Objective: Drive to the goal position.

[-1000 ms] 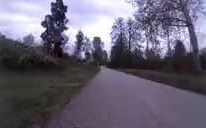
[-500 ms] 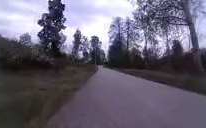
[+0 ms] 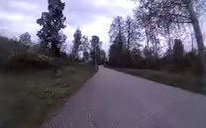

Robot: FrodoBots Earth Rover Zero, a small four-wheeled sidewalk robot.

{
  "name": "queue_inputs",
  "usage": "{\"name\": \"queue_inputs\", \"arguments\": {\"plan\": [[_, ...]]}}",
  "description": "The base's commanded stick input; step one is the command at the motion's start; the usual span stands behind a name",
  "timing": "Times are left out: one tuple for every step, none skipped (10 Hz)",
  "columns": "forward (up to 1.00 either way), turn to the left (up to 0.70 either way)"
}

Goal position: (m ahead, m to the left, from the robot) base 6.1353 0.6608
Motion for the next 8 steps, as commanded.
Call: {"name": "queue_inputs", "arguments": {"plan": [[1.0, 0.0], [1.0, 0.0], [1.0, 0.0], [1.0, 0.0], [1.0, 0.0], [1.0, 0.0], [1.0, 0.0], [1.0, 0.0]]}}
